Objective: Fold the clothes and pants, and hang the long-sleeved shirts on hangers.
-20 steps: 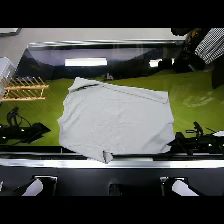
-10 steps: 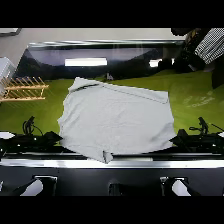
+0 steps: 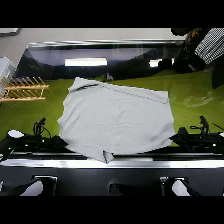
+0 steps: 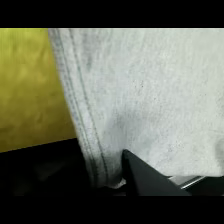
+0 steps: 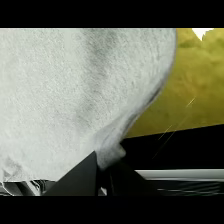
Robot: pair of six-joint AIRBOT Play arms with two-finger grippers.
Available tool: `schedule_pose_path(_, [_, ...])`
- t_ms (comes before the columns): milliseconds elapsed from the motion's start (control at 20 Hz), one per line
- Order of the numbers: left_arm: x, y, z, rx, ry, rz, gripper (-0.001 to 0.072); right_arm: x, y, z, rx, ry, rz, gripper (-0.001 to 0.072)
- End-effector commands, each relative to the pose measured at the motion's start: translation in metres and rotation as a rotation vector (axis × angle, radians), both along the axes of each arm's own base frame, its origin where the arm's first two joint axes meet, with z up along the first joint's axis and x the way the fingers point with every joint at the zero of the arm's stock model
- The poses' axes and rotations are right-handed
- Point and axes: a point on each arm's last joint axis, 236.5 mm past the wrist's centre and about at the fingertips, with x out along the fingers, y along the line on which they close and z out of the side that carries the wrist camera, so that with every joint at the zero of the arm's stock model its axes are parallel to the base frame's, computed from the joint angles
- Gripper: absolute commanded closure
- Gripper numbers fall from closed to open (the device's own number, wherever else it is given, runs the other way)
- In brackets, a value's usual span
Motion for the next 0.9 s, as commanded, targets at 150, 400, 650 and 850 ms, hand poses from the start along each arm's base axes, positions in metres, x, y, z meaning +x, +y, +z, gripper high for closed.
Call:
schedule_pose_path(150, [0.012,-0.015,0.014,-0.074,-0.042,0.017,0.0690,0.012,0.020,0.027,0.051,-0.110,0.033,0.0680])
schedule_pose_path(400, [0.075,-0.006,0.065,-0.086,-0.208,0.066,0.0691,0.081,0.081,0.069,0.010,-0.370,0.110,0.0681])
schedule_pose_path(650, [0.154,0.011,0.225,-0.041,-0.537,0.022,0.0691,0.158,0.098,0.239,-0.128,-0.767,0.145,0.0682])
schedule_pose_path(850, [0.165,0.039,0.387,0.169,-0.850,0.104,0.0691,0.139,0.084,0.419,-0.301,-1.100,0.107,0.0681])
